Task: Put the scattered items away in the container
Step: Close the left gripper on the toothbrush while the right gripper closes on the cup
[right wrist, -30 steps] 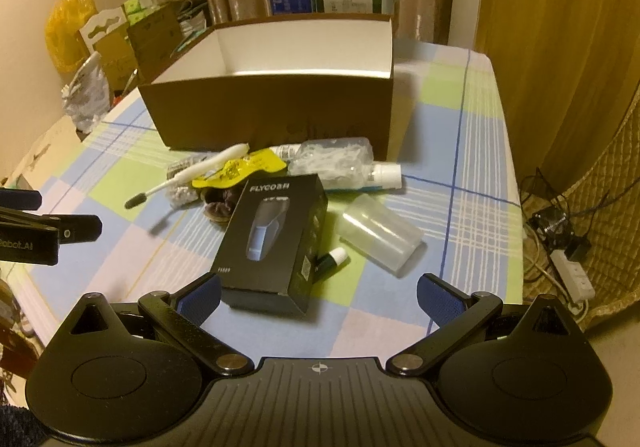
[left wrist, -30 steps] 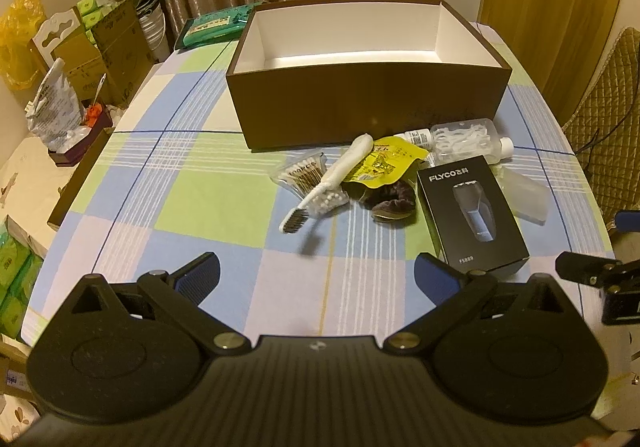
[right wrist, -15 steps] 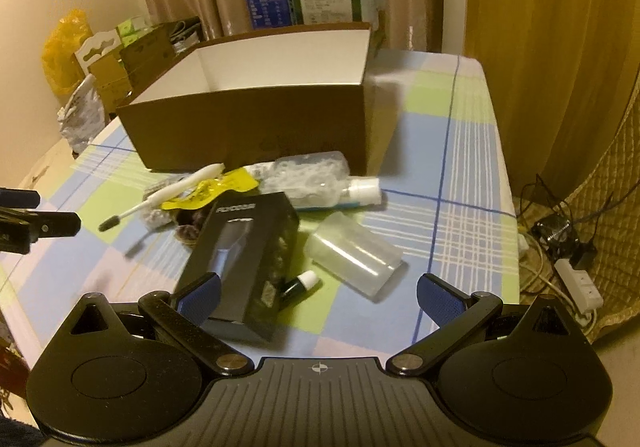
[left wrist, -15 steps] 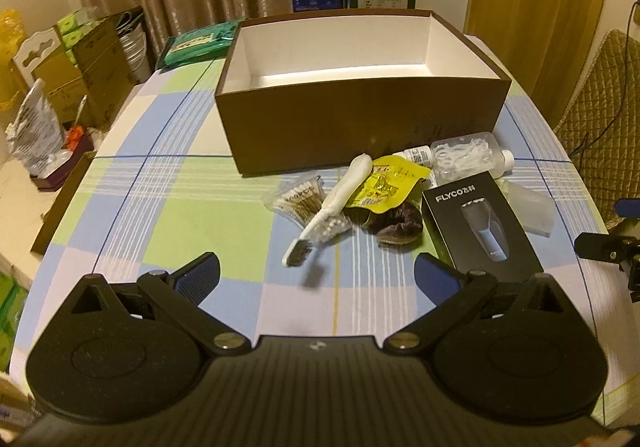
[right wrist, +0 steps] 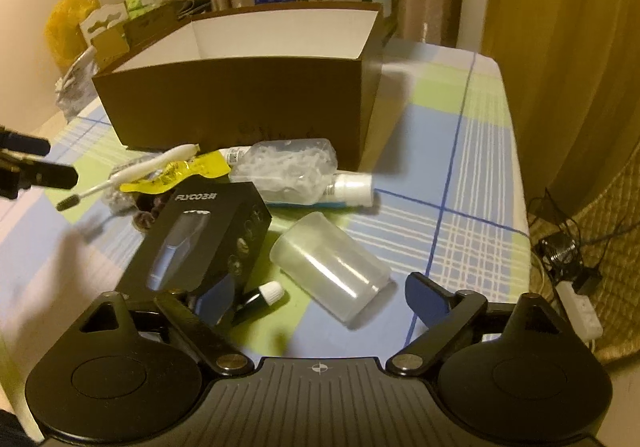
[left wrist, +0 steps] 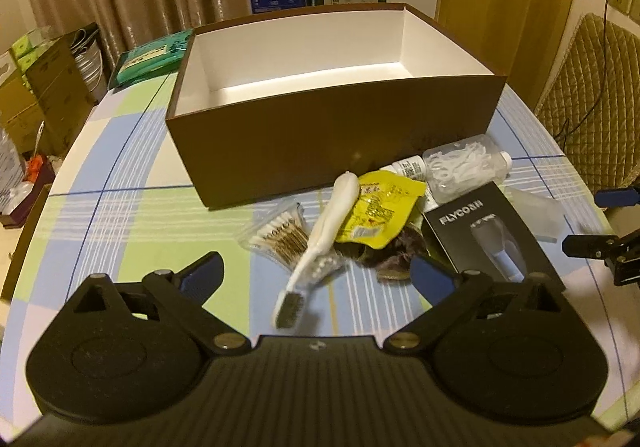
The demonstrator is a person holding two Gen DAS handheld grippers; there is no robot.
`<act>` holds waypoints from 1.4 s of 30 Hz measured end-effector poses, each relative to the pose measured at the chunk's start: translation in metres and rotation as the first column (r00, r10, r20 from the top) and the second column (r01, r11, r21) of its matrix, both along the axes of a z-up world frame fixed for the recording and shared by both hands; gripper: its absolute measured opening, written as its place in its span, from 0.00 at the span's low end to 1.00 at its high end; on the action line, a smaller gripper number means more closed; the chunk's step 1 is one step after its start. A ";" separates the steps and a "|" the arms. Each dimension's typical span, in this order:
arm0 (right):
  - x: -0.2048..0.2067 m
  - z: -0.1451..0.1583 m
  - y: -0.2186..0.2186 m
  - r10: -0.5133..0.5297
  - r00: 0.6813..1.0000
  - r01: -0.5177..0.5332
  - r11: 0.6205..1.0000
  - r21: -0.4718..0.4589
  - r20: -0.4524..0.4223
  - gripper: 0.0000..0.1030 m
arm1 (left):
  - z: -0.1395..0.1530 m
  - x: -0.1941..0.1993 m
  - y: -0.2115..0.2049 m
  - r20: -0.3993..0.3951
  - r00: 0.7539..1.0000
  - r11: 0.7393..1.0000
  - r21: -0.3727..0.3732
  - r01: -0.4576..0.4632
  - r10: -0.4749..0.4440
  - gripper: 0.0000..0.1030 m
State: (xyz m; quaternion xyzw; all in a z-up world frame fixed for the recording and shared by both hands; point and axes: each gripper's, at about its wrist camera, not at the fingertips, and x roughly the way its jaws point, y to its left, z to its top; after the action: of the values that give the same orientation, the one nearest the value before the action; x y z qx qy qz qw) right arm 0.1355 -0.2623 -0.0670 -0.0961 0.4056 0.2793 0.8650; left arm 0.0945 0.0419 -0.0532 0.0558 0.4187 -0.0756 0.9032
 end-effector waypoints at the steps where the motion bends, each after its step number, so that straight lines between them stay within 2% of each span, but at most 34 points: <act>1: 0.003 -0.002 0.002 0.006 1.000 -0.006 1.000 -0.011 0.002 0.85 | -0.002 0.004 0.001 -0.002 1.000 1.000 -0.002 0.004 -0.004 0.95; 5: 0.014 -0.010 0.008 0.040 0.999 -0.039 0.998 -0.050 0.009 0.77 | -0.007 0.020 0.004 -0.014 1.000 1.000 -0.010 0.019 -0.019 0.92; 13: 0.025 -0.023 0.020 0.134 0.990 -0.128 0.984 -0.123 0.044 0.74 | -0.020 0.044 0.008 -0.045 0.997 0.998 -0.013 0.059 -0.059 0.89; 16: 0.029 -0.026 0.024 0.171 0.985 -0.165 0.977 -0.132 0.035 0.69 | -0.025 0.052 0.007 -0.058 0.995 0.997 -0.008 0.075 -0.076 0.87; 18: 0.032 -0.028 0.026 0.172 0.985 -0.167 0.977 -0.135 0.027 0.64 | -0.027 0.057 0.007 -0.063 0.994 0.996 -0.007 0.087 -0.087 0.84; 20: 0.035 -0.029 0.025 0.169 0.985 -0.165 0.978 -0.131 0.021 0.63 | -0.029 0.062 0.008 -0.071 0.993 0.995 -0.011 0.098 -0.098 0.76; 22: 0.038 -0.029 0.024 0.154 0.988 -0.151 0.980 -0.127 0.015 0.61 | -0.031 0.067 0.006 -0.081 0.991 0.994 -0.017 0.109 -0.110 0.73; 24: 0.041 -0.028 0.021 0.133 0.991 -0.131 0.983 -0.128 0.008 0.55 | -0.033 0.071 0.004 -0.087 0.987 0.991 -0.018 0.136 -0.137 0.70; 26: 0.045 -0.029 0.018 0.108 0.994 -0.109 0.985 -0.135 -0.011 0.46 | -0.036 0.076 0.002 -0.098 0.982 0.987 -0.017 0.160 -0.161 0.55; 27: 0.047 -0.030 0.016 0.093 0.995 -0.095 0.986 -0.134 -0.024 0.42 | -0.037 0.078 0.001 -0.106 0.980 0.985 -0.017 0.170 -0.171 0.51; 29: 0.048 -0.030 0.011 0.073 0.997 -0.077 0.990 -0.122 -0.040 0.40 | -0.042 0.084 -0.001 -0.125 0.973 0.981 -0.024 0.193 -0.194 0.37; 31: 0.049 -0.030 0.008 0.062 0.997 -0.067 0.991 -0.113 -0.051 0.40 | -0.045 0.088 -0.003 -0.141 0.966 0.976 -0.025 0.216 -0.217 0.32; 42: 0.050 -0.032 0.012 0.066 0.996 -0.072 0.990 -0.119 -0.057 0.40 | -0.060 0.103 -0.010 -0.213 0.944 0.965 0.024 0.263 -0.252 0.22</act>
State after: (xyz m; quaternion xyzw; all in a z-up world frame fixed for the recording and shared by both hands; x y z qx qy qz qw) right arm 0.1851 -0.2506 -0.0991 -0.1548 0.4409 0.2864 0.8364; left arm 0.1976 0.0319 -0.1136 0.1253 0.5018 -0.1875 0.8351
